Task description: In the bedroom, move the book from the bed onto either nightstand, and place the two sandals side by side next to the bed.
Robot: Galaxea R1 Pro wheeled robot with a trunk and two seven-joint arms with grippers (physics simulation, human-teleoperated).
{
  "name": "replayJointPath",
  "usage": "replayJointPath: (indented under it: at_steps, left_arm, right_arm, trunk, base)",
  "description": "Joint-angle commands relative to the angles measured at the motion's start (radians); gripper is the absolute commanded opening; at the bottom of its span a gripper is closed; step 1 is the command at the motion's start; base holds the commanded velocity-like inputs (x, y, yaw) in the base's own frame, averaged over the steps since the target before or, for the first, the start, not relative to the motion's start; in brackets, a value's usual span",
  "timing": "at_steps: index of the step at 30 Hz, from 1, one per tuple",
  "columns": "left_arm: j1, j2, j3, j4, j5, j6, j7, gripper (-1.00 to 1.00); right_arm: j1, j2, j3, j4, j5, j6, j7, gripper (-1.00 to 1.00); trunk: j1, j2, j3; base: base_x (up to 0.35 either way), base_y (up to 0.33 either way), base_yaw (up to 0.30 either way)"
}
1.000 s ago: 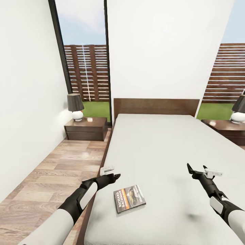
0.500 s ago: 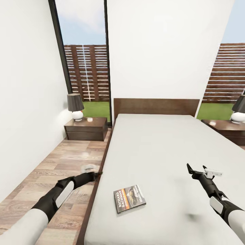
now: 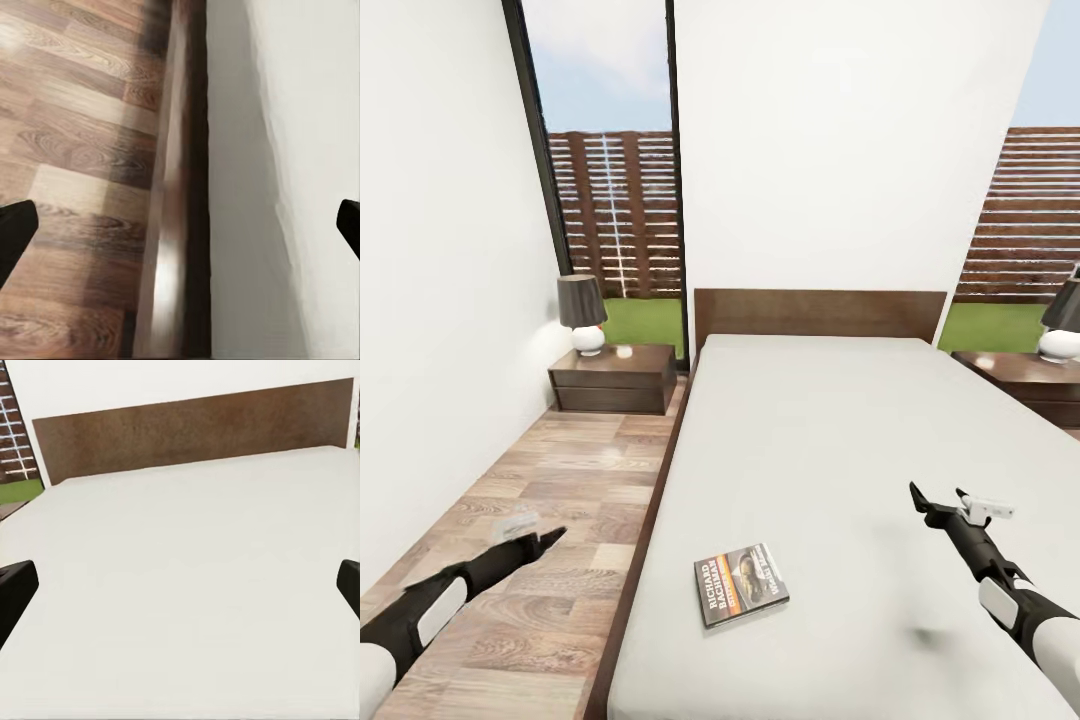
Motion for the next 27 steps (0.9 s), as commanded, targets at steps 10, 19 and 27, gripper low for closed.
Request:
replayJointPath:
  at_steps: [10, 19, 27]
  left_arm:
    - [-0.001, -0.018, -0.005, 0.339, 0.017, -0.299, 0.0, 1.0]
    - [-0.001, -0.019, -0.004, 0.365, 0.019, -0.333, 0.001, 1.0]
    - [-0.001, -0.019, -0.004, 0.366, 0.02, -0.333, 0.001, 1.0]
  right_arm:
    - [-0.001, -0.001, 0.012, -0.003, -0.001, 0.196, 0.007, 1.0]
    - [-0.001, 0.0, 0.011, -0.009, 0.0, 0.377, 0.003, 1.0]
    - [-0.003, 0.005, 0.009, -0.161, 0.0, 0.648, -0.002, 1.0]
  trunk:
    - [0.0, -0.001, -0.001]
    - [0.0, -0.001, -0.001]
    - [0.0, -0.001, -0.001]
  base:
    - [0.0, 0.0, 0.0]
    - [0.0, 0.0, 0.0]
    - [0.0, 0.0, 0.0]
